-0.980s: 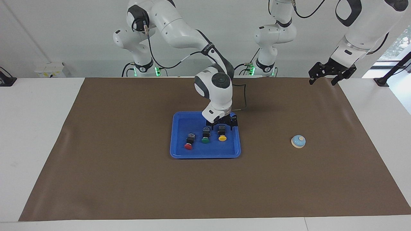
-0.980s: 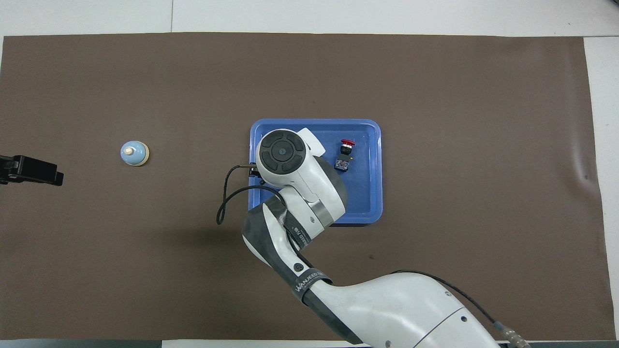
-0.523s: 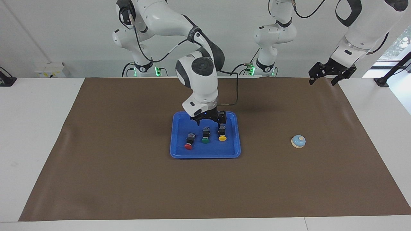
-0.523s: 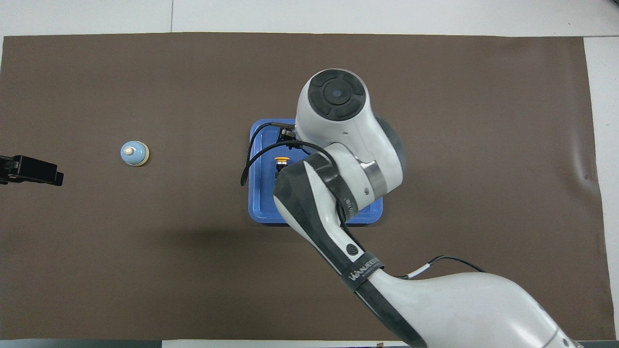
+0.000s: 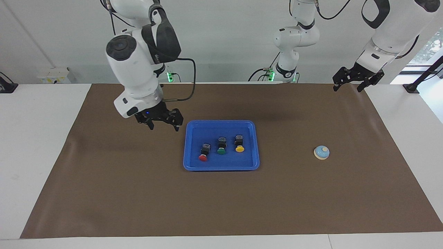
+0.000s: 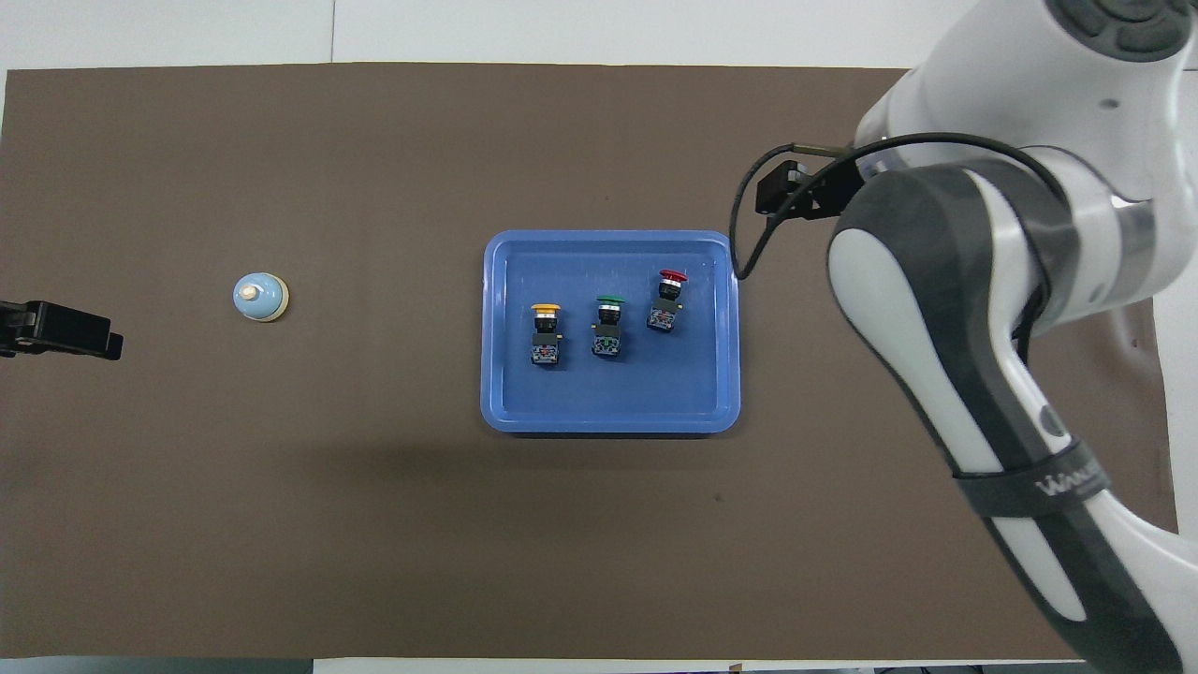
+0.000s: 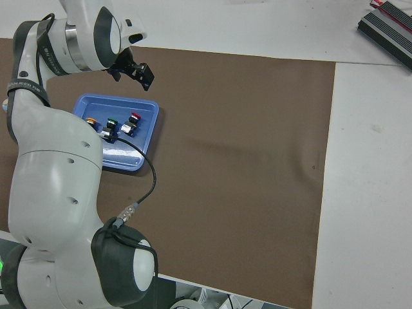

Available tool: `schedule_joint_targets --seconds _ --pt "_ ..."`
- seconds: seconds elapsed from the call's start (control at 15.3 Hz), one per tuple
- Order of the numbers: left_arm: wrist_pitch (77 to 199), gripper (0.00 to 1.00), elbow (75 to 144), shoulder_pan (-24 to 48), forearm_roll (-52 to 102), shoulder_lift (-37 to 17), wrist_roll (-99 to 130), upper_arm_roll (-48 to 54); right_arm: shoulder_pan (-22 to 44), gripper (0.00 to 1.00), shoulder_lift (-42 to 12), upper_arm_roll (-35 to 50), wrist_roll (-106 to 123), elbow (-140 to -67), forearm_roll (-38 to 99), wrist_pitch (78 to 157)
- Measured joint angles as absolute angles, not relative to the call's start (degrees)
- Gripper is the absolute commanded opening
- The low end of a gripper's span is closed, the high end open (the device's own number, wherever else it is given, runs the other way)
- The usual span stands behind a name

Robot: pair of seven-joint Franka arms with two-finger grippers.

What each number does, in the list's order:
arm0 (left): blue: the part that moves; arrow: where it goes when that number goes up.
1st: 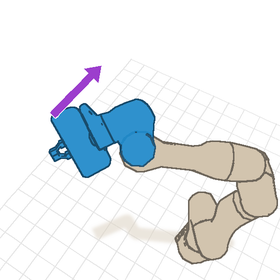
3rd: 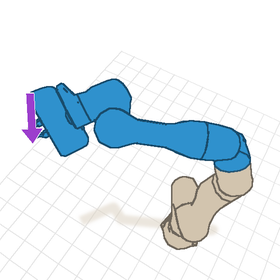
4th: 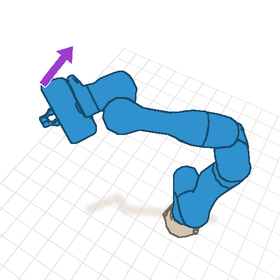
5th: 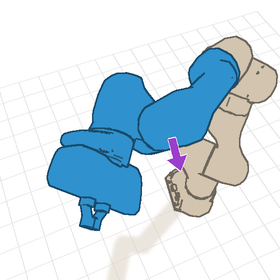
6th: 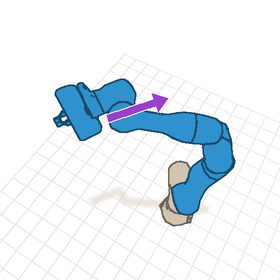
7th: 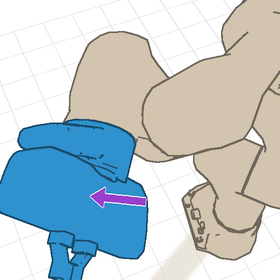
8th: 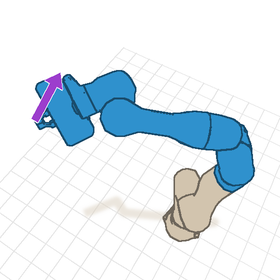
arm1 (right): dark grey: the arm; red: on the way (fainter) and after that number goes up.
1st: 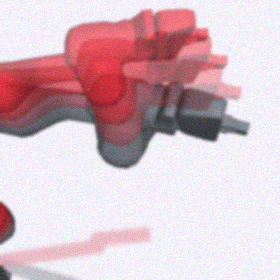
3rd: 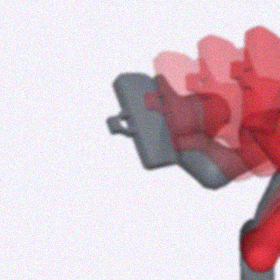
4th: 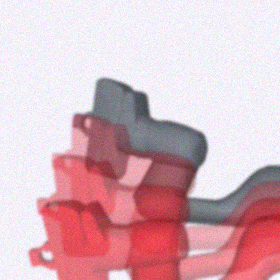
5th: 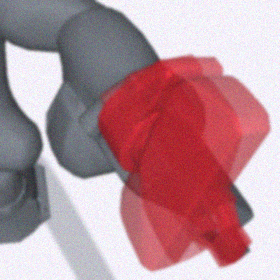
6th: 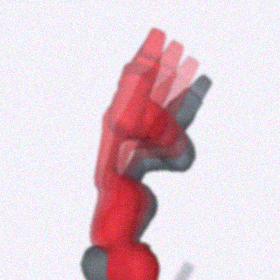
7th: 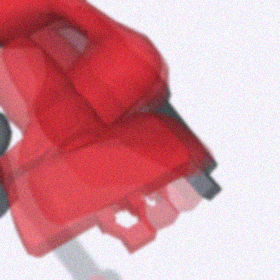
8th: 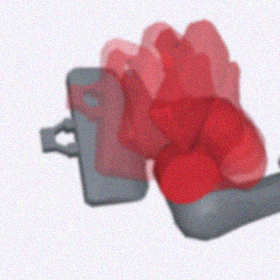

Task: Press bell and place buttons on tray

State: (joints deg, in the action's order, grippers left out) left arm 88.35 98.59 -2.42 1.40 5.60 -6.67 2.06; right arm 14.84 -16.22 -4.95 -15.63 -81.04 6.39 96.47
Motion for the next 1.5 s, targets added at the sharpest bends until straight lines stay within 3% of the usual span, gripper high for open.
schedule_joint_targets --seconds 0.33,0.92,1.11,1.5 --pt "88.35 1.0 98.59 -2.42 1.4 5.6 -6.67 2.06 6.07 1.0 -12.63 -5.06 0.07 -81.03 5.26 90.45" --pt "88.35 1.0 98.59 -2.42 1.4 5.6 -6.67 2.06 -2.1 1.0 -1.39 -4.17 5.32 -82.2 1.49 77.3" --pt "88.35 1.0 98.59 -2.42 1.4 5.6 -6.67 2.06 -2.75 1.0 1.22 -3.79 6.6 -85.12 -1.82 78.66" --pt "88.35 1.0 98.59 -2.42 1.4 5.6 -6.67 2.06 -3.54 1.0 1.54 -1.23 6.6 -88.28 -2.62 83.63"
